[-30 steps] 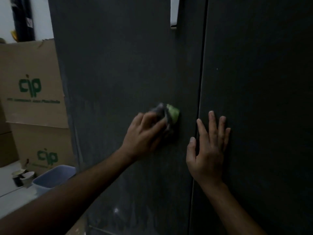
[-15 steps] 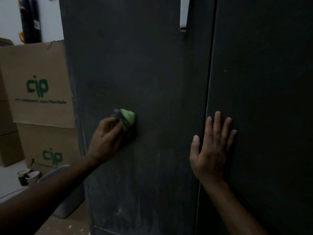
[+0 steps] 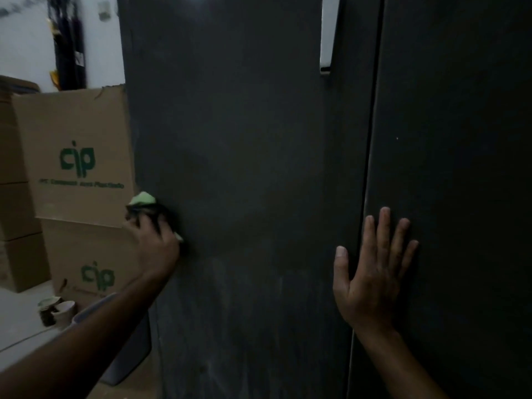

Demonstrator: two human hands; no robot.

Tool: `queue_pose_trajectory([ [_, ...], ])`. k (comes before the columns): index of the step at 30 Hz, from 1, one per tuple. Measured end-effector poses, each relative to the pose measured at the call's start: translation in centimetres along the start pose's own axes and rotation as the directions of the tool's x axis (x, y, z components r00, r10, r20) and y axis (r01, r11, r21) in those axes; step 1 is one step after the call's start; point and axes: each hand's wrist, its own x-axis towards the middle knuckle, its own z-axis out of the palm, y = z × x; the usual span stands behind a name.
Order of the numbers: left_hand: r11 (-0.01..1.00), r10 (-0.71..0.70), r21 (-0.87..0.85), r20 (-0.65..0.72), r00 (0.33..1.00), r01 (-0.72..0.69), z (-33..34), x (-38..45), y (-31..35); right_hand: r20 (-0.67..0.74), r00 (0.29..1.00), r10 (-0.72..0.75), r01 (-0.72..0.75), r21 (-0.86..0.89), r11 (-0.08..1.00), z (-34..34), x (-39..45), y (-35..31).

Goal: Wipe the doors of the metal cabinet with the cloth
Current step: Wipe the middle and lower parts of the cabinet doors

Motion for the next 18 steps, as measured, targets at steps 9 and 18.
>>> queue_pose_trajectory([
  [9, 0.969, 0.241, 0.066, -0.033, 0.97, -0.238, -0.9, 11.7, 8.2, 0.002, 1.0, 0.002, -0.002, -0.005, 1.0, 0.4, 0.0, 0.2],
  [18, 0.988, 0.113, 0.11, -0.045, 0.993, -0.107, -0.7, 8.6, 5.6, 0.0, 1.0, -0.026, 0.026, -0.008, 1.0, 0.3, 0.0, 0.4],
])
